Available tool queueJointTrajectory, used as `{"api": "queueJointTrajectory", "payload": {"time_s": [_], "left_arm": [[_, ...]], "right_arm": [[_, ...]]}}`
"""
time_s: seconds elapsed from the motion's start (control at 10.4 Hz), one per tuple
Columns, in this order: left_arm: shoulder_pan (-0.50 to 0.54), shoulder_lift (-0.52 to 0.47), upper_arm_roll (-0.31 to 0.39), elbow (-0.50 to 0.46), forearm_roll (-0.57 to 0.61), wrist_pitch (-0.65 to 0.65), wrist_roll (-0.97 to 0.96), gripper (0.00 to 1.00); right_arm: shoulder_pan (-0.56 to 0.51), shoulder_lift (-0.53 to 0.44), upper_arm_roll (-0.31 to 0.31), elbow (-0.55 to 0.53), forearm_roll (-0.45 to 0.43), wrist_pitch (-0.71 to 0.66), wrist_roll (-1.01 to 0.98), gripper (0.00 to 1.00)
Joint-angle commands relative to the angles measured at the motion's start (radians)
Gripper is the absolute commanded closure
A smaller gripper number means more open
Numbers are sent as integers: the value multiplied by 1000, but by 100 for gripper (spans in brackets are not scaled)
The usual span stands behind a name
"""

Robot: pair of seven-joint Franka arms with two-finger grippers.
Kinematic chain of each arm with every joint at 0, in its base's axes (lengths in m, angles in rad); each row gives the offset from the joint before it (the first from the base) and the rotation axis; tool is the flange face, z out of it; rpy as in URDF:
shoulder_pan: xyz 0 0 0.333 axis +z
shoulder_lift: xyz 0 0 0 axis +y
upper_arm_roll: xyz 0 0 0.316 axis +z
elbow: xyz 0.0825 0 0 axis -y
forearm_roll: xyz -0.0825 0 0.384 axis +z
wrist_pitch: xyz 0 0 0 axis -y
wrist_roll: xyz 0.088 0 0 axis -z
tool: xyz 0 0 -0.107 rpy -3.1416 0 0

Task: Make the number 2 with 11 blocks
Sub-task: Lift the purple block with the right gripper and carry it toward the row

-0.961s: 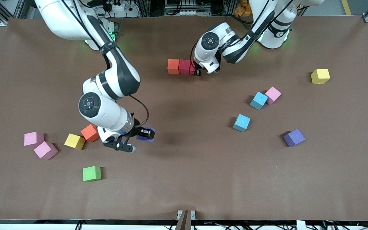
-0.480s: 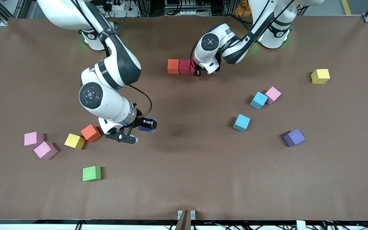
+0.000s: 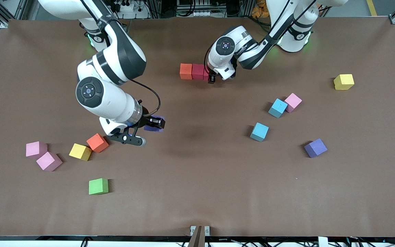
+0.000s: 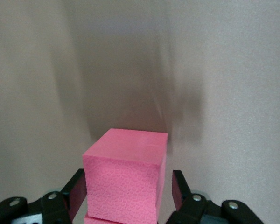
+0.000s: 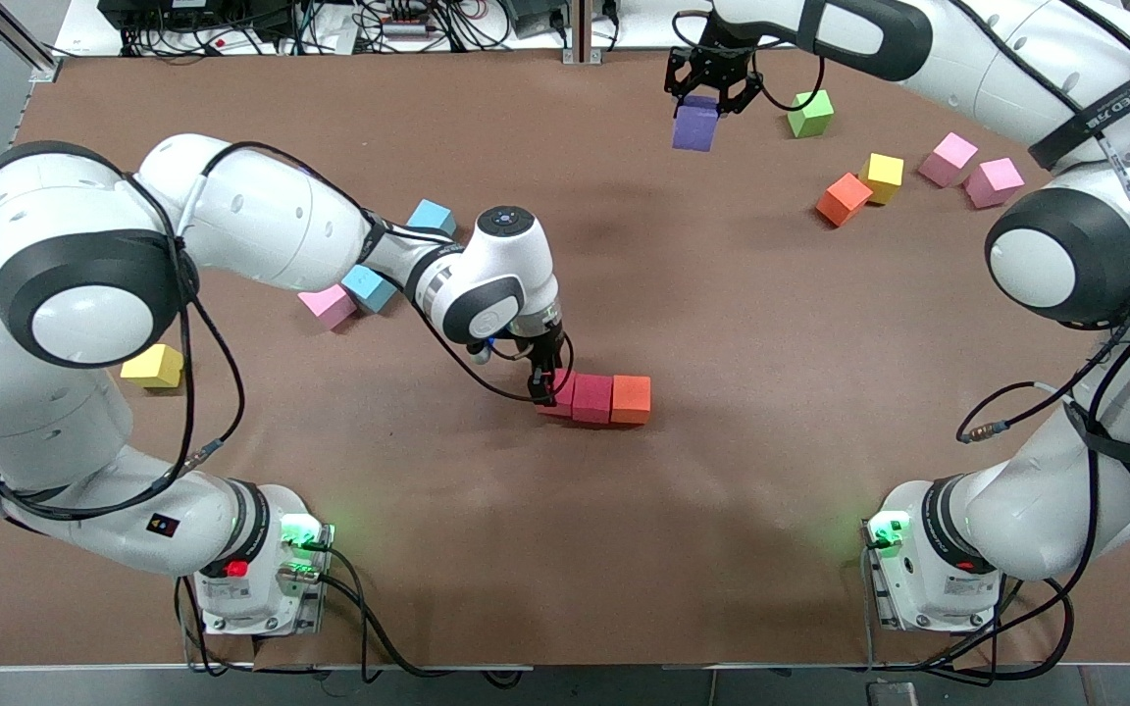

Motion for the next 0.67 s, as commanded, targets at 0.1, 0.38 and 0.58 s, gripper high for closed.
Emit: {"api": "queueJointTrajectory", "payload": {"time_s": [0.1,0.38,0.58], "left_arm": [[6,6,-8,7,56,2,-16,0],[9,-11,-10,4,106,-44,-13,0],[14,-34,-10,10,107,-93,6,0]], "right_arm": [[54,-38,1,-30,-13,4,37,82],[92,-37,-2,-50,-13,25,81,83],[113,-37,-2,-77,-13,65,109,84]]}}
